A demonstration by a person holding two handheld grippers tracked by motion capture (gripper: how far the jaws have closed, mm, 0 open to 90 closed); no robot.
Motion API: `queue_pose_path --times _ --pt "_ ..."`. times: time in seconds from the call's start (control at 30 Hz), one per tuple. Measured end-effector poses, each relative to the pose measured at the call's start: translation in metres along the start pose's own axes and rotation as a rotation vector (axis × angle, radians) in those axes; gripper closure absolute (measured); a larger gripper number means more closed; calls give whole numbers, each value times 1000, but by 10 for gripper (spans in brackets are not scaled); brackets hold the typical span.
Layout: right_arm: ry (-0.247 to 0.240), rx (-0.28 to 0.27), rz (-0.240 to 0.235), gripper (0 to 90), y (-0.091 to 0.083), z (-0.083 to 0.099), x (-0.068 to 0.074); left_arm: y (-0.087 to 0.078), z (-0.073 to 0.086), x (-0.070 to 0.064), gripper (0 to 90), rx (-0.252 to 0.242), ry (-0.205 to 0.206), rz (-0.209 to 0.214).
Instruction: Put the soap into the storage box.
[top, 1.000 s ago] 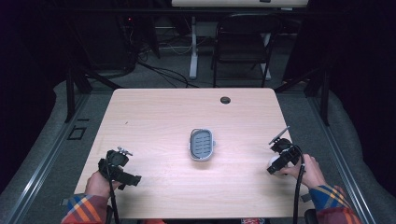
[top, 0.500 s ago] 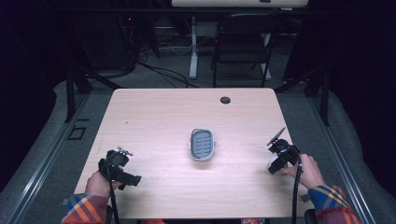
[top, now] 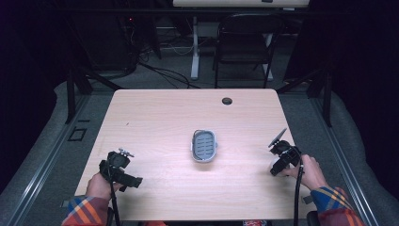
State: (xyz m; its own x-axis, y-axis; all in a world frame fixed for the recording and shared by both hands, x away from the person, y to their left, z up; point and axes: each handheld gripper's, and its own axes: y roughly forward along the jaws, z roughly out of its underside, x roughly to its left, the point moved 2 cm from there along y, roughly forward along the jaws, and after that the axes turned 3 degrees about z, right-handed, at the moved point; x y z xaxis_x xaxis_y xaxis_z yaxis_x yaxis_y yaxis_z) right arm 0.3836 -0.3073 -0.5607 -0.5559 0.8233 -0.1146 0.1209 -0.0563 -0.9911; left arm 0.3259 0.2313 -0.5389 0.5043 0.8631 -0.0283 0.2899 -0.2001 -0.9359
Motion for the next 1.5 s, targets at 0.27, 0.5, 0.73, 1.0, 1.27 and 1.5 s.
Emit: queue_pose_path --times 0.27,0.5,0.73,1.0,1.27,1.5 --pt "-11 27 -4 239 1 -2 -1 0 0 0 0 -2 1 -1" --pt "-7 27 -9 241 3 -4 0 0 0 0 0 -3 2 -3" --pt "-14 31 -6 243 3 -5 0 0 0 0 0 -2 3 -2" --pt "-25 38 -23 244 1 -5 -1 0 0 0 0 -4 5 -2" --pt "-22 29 -32 244 -5 -5 -2 -1 0 0 0 -4 5 -3" --pt "-39 32 -34 244 -7 -7 1 -1 0 0 0 -4 5 -4"
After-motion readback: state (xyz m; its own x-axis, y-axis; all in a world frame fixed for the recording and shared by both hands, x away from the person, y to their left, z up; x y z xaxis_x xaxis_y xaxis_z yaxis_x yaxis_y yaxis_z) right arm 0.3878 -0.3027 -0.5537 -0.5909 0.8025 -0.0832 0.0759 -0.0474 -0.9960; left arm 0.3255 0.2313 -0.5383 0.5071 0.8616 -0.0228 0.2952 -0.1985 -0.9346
